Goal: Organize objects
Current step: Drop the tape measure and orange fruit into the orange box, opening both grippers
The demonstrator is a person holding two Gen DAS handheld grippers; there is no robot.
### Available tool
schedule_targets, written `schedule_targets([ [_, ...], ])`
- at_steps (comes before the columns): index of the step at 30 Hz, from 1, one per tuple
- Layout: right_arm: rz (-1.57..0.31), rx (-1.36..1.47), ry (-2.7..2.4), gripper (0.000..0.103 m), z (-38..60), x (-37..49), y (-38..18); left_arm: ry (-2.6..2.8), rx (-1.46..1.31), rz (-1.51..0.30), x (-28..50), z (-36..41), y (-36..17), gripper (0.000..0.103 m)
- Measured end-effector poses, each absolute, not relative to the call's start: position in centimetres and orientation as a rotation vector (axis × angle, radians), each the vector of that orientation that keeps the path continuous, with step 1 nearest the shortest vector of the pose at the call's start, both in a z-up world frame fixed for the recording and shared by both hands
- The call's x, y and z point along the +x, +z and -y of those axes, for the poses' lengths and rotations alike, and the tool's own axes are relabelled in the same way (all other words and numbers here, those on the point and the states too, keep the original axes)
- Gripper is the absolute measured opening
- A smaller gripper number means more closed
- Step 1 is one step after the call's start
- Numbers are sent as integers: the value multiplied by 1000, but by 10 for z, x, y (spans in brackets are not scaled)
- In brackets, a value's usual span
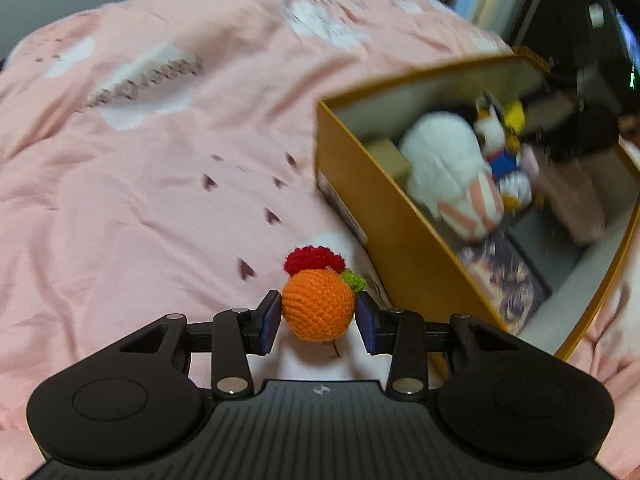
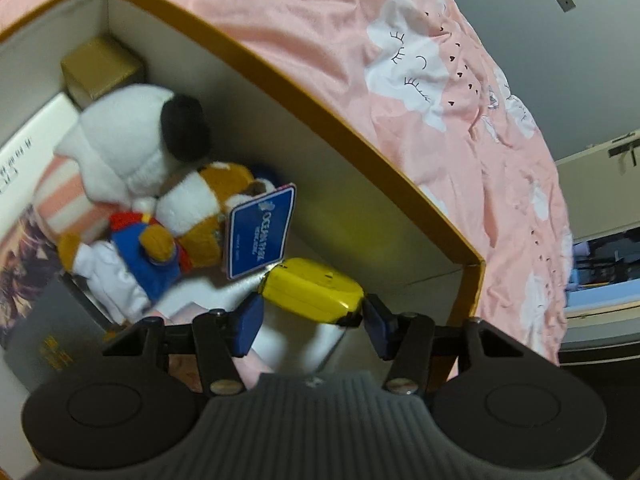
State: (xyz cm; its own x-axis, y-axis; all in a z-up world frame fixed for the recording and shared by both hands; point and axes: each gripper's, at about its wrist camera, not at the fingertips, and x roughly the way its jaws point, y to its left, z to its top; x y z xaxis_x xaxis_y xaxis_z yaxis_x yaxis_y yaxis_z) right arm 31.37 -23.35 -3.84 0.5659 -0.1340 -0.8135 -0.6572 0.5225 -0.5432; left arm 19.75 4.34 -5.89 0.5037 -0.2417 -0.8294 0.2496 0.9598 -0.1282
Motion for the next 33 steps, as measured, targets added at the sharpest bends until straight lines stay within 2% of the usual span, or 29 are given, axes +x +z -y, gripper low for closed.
schedule_targets([
  [9,-945,-851,335,45,249,303,-6,-255,-75,-869,194,-51,4,45],
  [14,-879,-676,270,38,266,280,22,-309,-104,-817,192,-35,37,45],
  [17,-820,-513,222,38,282,264,38,-377,-136,-818,200,-15,48,45],
  [21,-769,-267,157,37,305,255,50,-464,-205,-853,220,20,51,45],
  [27,-759,-67,97,37,325,259,34,-536,-261,-925,261,86,31,45],
  [33,-756,-47,75,43,332,260,22,-532,-295,-974,301,135,6,45],
])
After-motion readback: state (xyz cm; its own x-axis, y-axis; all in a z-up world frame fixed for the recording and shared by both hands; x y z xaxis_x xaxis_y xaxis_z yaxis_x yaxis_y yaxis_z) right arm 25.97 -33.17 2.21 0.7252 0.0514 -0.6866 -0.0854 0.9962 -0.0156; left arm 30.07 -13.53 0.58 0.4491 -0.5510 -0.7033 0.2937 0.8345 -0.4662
